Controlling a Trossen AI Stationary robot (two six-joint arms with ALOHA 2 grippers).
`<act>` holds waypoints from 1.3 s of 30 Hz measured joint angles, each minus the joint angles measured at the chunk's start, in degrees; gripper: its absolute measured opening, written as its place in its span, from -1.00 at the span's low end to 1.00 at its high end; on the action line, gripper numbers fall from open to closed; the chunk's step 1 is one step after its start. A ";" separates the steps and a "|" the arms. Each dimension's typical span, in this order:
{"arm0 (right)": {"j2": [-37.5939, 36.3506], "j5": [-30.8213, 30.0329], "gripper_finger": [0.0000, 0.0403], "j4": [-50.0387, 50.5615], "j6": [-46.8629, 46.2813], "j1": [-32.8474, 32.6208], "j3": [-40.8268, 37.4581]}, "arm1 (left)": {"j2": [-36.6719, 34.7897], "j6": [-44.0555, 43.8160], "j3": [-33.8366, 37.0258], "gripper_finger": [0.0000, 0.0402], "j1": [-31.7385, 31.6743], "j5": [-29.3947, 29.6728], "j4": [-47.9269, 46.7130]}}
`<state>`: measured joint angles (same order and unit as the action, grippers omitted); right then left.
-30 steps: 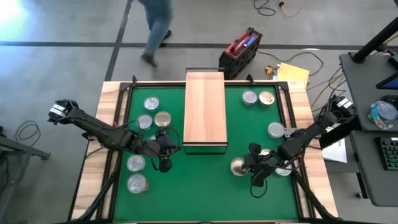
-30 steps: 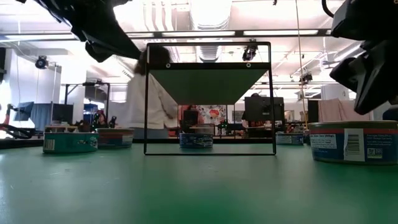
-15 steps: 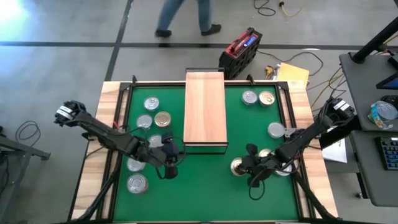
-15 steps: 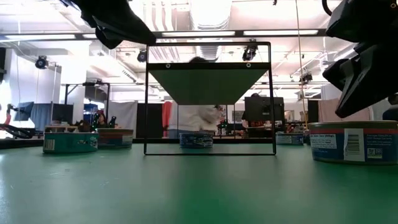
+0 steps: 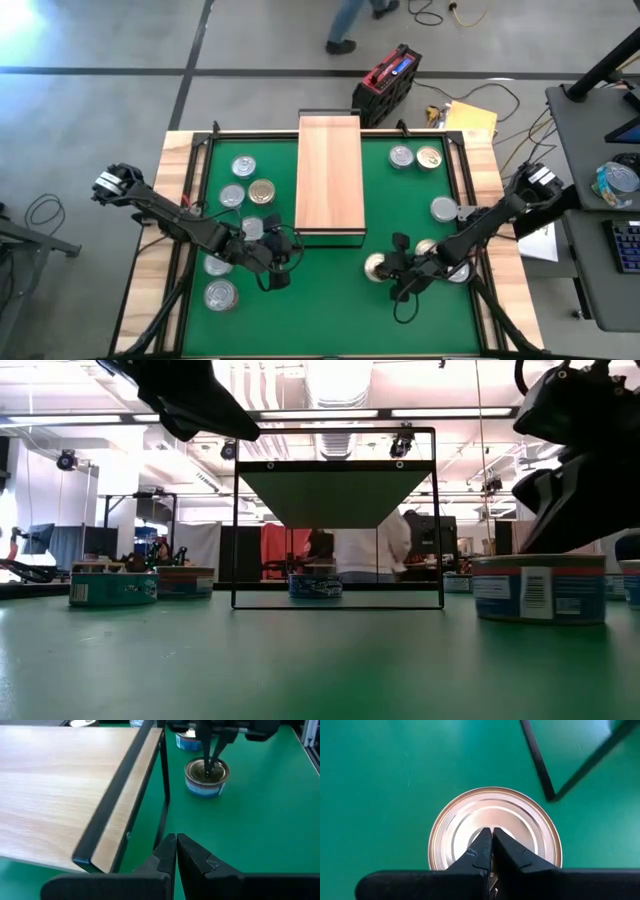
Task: Stack canned seafood by type on shelf
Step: Put the bottom center dark blue tuna can on the shelf
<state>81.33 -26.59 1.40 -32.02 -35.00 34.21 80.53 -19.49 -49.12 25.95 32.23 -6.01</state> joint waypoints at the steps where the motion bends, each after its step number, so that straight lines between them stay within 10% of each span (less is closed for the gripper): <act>1: 0.31 -0.27 -0.95 -1.02 0.66 0.01 0.02 | 0.00 0.02 0.00 -1.00 0.00 0.24 0.05; 39: -3.34 0.02 -0.96 1.28 2.03 0.02 0.60 | 0.00 -0.09 0.02 -1.00 0.13 0.32 0.93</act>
<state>78.00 -26.57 2.68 -29.98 -34.98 34.81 80.53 -19.57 -49.10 26.09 32.56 -5.08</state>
